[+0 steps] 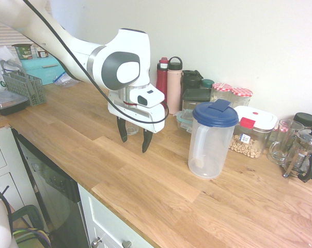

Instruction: Pour me some water

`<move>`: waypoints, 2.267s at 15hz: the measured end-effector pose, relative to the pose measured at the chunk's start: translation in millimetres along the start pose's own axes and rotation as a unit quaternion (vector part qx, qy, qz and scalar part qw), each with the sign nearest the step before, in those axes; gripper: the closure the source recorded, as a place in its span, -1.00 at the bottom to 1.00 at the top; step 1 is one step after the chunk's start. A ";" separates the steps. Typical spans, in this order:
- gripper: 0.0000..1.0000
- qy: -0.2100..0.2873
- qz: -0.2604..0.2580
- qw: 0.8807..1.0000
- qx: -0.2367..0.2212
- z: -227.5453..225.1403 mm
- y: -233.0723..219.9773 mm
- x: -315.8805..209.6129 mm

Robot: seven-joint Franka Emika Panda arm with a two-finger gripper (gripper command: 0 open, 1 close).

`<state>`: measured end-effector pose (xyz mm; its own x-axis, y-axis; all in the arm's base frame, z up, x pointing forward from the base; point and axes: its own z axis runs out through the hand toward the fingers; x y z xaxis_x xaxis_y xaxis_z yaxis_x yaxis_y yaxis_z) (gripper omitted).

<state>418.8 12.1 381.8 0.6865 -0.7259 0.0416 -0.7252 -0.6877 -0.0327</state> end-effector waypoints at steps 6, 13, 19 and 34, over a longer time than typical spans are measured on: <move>-1.00 0.022 -0.018 0.999 0.034 -64.3 22.6 39.9; -1.00 0.087 -0.014 0.984 0.152 -186.2 154.8 114.0; -1.00 0.173 0.045 0.966 0.188 -135.6 199.8 137.6; 1.00 0.185 -0.039 0.963 0.189 -70.5 170.1 123.9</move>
<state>376.8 -194.3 451.9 0.6215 -0.6675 0.4102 -0.5527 -0.7446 -0.3743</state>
